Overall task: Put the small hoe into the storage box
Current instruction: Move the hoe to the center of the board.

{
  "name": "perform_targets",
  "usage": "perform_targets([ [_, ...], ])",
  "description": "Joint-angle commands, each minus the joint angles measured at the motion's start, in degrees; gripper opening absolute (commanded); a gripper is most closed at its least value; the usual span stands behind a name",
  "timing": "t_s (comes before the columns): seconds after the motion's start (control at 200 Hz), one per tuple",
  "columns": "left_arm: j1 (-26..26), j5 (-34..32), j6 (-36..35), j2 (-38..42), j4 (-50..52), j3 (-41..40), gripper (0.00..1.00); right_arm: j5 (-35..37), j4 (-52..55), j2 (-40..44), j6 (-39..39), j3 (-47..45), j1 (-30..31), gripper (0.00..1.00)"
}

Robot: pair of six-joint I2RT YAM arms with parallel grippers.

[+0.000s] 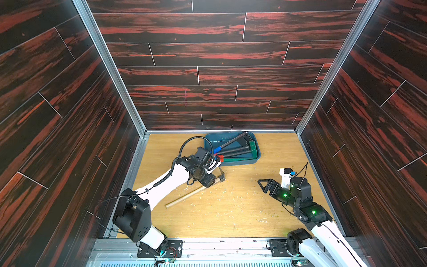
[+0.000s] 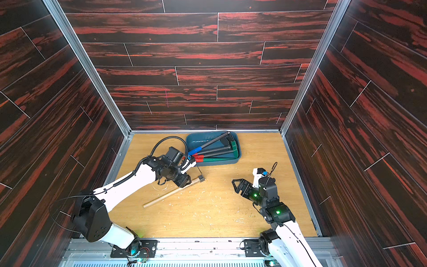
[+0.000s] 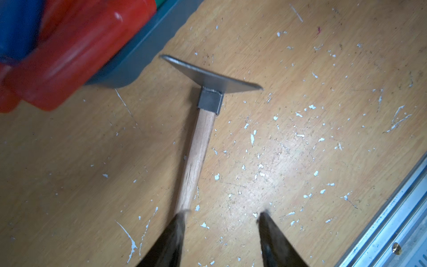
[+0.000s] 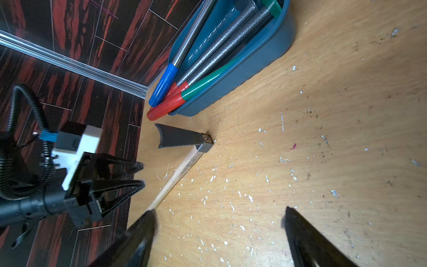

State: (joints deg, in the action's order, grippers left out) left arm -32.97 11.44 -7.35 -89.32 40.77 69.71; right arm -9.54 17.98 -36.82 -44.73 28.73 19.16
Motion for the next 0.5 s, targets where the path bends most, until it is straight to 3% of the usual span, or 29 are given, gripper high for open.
perform_targets([
  [0.0, 0.10, -1.10, 1.11, -2.30, 0.81, -0.83, 0.55, -1.07, -1.22, 0.14, 0.45, -0.14, -0.26, 0.89],
  [0.491, 0.11, -4.42, 1.89, -10.36, -1.43, -1.20, 0.56, -1.92, -2.84, -0.44, -0.45, -1.39, -0.26, 0.89],
])
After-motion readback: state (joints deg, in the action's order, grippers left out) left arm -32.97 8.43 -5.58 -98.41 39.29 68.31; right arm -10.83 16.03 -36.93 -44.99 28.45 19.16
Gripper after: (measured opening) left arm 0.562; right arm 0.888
